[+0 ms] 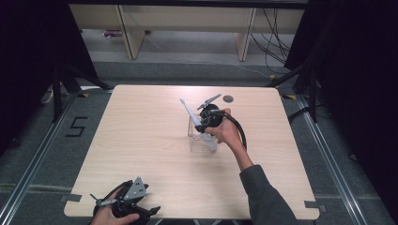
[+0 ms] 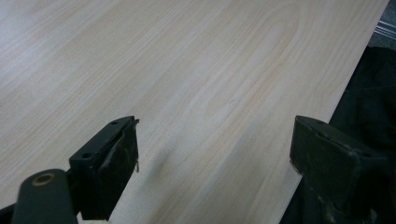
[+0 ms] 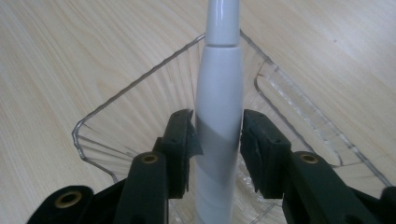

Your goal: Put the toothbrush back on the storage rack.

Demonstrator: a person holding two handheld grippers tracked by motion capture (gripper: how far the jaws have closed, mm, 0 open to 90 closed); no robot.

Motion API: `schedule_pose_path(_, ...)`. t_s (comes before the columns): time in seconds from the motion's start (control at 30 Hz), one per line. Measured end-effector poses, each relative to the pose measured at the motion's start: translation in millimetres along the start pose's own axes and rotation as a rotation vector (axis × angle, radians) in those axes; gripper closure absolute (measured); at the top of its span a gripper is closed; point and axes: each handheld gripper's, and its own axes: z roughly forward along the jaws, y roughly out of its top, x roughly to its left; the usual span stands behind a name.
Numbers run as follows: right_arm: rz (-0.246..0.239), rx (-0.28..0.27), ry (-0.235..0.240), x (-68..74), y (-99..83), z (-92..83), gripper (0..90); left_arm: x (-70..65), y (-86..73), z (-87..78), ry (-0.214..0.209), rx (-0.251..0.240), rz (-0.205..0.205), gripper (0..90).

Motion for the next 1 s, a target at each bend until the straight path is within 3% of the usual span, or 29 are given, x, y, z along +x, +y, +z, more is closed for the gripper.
schedule_pose_path(0.03,-0.017,-0.022,-0.007,-1.3,-0.1,-1.5,62.4,-0.1,0.0,0.0,0.000,0.000,0.000,14.8)
schedule_pose_path(0.07,0.036,-0.002,-0.009,2.0,-0.7,-6.5,61.2,0.0,0.0,0.1,-0.001,0.001,0.000,14.8)
schedule_pose_path(0.17,0.038,-0.005,-0.015,2.2,-1.1,-10.0,60.2,-0.1,-0.1,0.3,0.001,0.000,-0.002,14.8)
schedule_pose_path(0.23,0.002,-0.022,-0.015,-0.1,-1.7,-12.1,58.5,-0.1,-0.1,0.4,0.001,0.000,-0.002,14.8)
schedule_pose_path(0.27,0.034,-0.015,-0.005,1.5,-2.2,-13.6,57.8,0.1,0.0,0.1,0.000,0.001,0.000,14.8)
schedule_pose_path(0.3,0.034,-0.015,-0.005,1.5,-2.2,-13.6,57.8,0.1,0.0,0.1,0.000,0.001,0.000,14.8)
schedule_pose_path(0.33,-0.017,-0.046,-0.020,-1.7,-2.2,-12.8,56.8,0.3,-0.1,0.2,0.000,0.000,-0.001,14.8)
schedule_pose_path(0.37,0.010,-0.037,-0.019,-0.2,-2.6,-14.8,55.3,0.2,-0.1,0.1,0.000,0.001,-0.001,14.8)
schedule_pose_path(0.4,-0.016,-0.053,-0.022,-2.7,-3.4,-16.8,52.9,0.1,-0.1,0.0,0.000,0.000,0.000,14.8)
schedule_pose_path(0.57,-0.004,-0.066,-0.016,-2.2,-6.0,-23.0,51.9,0.1,0.0,0.1,0.000,0.001,-0.001,14.8)
schedule_pose_path(0.63,-0.034,-0.084,-0.018,-2.6,-7.5,-25.9,50.5,0.0,-0.1,0.4,0.002,0.000,-0.003,14.8)
schedule_pose_path(0.77,-0.045,-0.114,-0.019,-3.3,-11.3,-31.8,48.0,0.1,-0.2,0.6,0.002,0.002,-0.002,14.8)
schedule_pose_path(0.87,-0.037,-0.148,-0.024,-2.7,-16.0,-35.9,46.5,0.0,-0.2,0.9,0.001,0.002,-0.003,14.8)
schedule_pose_path(1.0,-0.029,-0.142,-0.014,-2.5,-18.9,-41.6,46.0,0.3,-0.3,0.8,0.001,0.005,0.000,14.8)
